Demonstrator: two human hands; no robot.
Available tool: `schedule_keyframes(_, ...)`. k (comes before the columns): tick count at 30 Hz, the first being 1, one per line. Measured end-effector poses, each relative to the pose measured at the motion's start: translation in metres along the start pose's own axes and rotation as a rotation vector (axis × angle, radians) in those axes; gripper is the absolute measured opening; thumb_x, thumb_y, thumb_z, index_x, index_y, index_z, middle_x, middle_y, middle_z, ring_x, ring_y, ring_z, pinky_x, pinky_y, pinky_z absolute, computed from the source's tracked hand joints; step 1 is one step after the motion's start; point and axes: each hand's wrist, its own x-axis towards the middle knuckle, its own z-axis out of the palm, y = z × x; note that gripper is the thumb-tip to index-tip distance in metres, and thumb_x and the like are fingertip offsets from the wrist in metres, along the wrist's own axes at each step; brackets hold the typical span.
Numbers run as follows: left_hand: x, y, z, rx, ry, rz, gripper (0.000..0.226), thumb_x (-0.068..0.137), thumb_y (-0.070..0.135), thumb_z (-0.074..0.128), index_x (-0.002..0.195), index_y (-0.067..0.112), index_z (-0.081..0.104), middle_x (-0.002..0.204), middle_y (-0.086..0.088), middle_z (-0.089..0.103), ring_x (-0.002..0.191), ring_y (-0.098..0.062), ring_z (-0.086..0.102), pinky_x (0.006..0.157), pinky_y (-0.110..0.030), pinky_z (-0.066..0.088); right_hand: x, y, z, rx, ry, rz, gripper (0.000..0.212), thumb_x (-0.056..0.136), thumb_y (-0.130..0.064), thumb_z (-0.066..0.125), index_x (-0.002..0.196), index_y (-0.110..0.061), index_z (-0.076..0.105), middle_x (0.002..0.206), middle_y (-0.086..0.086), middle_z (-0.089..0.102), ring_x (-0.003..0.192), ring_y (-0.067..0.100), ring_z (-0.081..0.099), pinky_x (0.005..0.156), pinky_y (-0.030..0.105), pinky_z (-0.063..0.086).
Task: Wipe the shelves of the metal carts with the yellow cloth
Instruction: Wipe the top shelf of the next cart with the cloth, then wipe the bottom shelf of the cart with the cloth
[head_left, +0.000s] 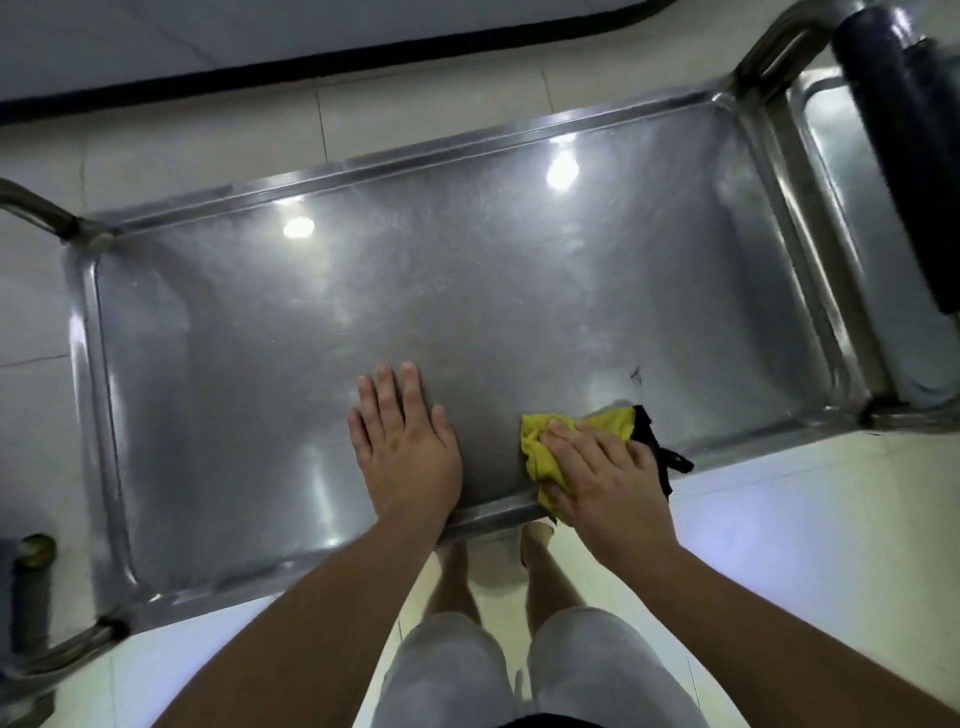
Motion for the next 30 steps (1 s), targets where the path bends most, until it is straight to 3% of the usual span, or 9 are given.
schedule_keyframes(3, 0.002, -0.002, -0.013, -0.084, -0.093, -0.004, 0.061, 0.109, 0.037, 0.032, 0.165, 0.025, 0.012, 0.174, -0.005, 0.006, 0.160, -0.025, -0.005, 0.129, -0.045, -0.005, -0.006, -0.015, -0.010, -0.051, 0.036, 0.053, 0.041, 0.099, -0.049, 0.046, 0.125, -0.023, 0.063, 0.118, -0.003, 0.066, 0.101, 0.025, 0.056, 0.077, 0.042, 0.043)
schedule_keyframes(6, 0.008, -0.009, -0.031, -0.154, -0.180, 0.043, 0.060, 0.109, 0.035, 0.035, 0.165, 0.025, 0.016, 0.174, -0.005, 0.006, 0.160, -0.027, -0.002, 0.128, -0.045, -0.002, -0.004, -0.031, -0.027, -0.085, -0.082, 0.102, 0.040, 0.098, -0.053, 0.042, 0.107, -0.022, 0.064, 0.105, 0.001, 0.066, 0.088, 0.028, 0.059, 0.069, 0.041, 0.046)
schedule_keyframes(10, 0.010, -0.025, -0.059, -0.210, -0.289, 0.095, 0.055, 0.106, 0.033, 0.043, 0.158, 0.019, 0.034, 0.170, -0.008, 0.020, 0.157, -0.030, 0.016, 0.127, -0.049, 0.019, 0.013, -0.049, -0.057, -0.039, -0.384, 0.168, 0.044, 0.103, -0.057, 0.038, 0.119, -0.021, 0.058, 0.125, 0.000, 0.059, 0.103, 0.029, 0.061, 0.080, 0.041, 0.048)
schedule_keyframes(14, -0.020, -0.051, -0.079, -0.128, -0.349, 0.181, 0.050, 0.104, 0.035, 0.048, 0.151, 0.018, 0.043, 0.161, -0.009, 0.034, 0.145, -0.034, 0.037, 0.120, -0.046, 0.033, 0.019, -0.065, -0.081, 0.130, -0.601, 0.237, 0.047, 0.102, -0.056, 0.046, 0.121, -0.016, 0.059, 0.119, 0.009, 0.064, 0.106, 0.032, 0.062, 0.090, 0.043, 0.052)
schedule_keyframes(17, -0.054, -0.075, -0.088, -0.052, -0.327, 0.232, 0.049, 0.103, 0.034, 0.051, 0.149, 0.017, 0.047, 0.160, -0.010, 0.037, 0.143, -0.031, 0.040, 0.117, -0.042, 0.034, 0.006, -0.079, -0.089, 0.129, -0.769, 0.175, 0.054, 0.101, -0.059, 0.039, 0.123, -0.017, 0.064, 0.119, 0.008, 0.066, 0.110, 0.030, 0.062, 0.096, 0.044, 0.051)
schedule_keyframes(19, -0.075, -0.089, -0.093, -0.030, -0.311, 0.233, 0.050, 0.103, 0.035, 0.051, 0.149, 0.017, 0.047, 0.159, -0.009, 0.039, 0.141, -0.030, 0.042, 0.116, -0.042, 0.036, -0.009, -0.087, -0.091, 0.176, -0.791, 0.204, 0.049, 0.104, -0.055, 0.042, 0.124, -0.017, 0.064, 0.121, 0.006, 0.066, 0.114, 0.029, 0.061, 0.097, 0.042, 0.049)
schedule_keyframes(24, -0.127, -0.116, -0.105, -0.071, -0.280, 0.260, 0.046, 0.103, 0.027, 0.052, 0.148, 0.018, 0.049, 0.153, -0.005, 0.044, 0.135, -0.027, 0.048, 0.113, -0.039, 0.040, -0.046, -0.096, -0.088, 0.138, -0.808, 0.238, 0.051, 0.105, -0.054, 0.045, 0.122, -0.011, 0.065, 0.120, 0.010, 0.068, 0.104, 0.029, 0.063, 0.083, 0.037, 0.046)
schedule_keyframes(30, -0.217, -0.153, -0.094, -0.028, -0.284, 0.058, 0.050, 0.100, 0.028, 0.054, 0.149, 0.020, 0.049, 0.149, -0.003, 0.048, 0.129, -0.027, 0.054, 0.103, -0.041, 0.047, -0.095, -0.101, -0.082, 0.208, -0.760, 0.170, 0.056, 0.105, -0.057, 0.042, 0.131, -0.011, 0.060, 0.131, 0.013, 0.063, 0.116, 0.028, 0.059, 0.092, 0.036, 0.043)
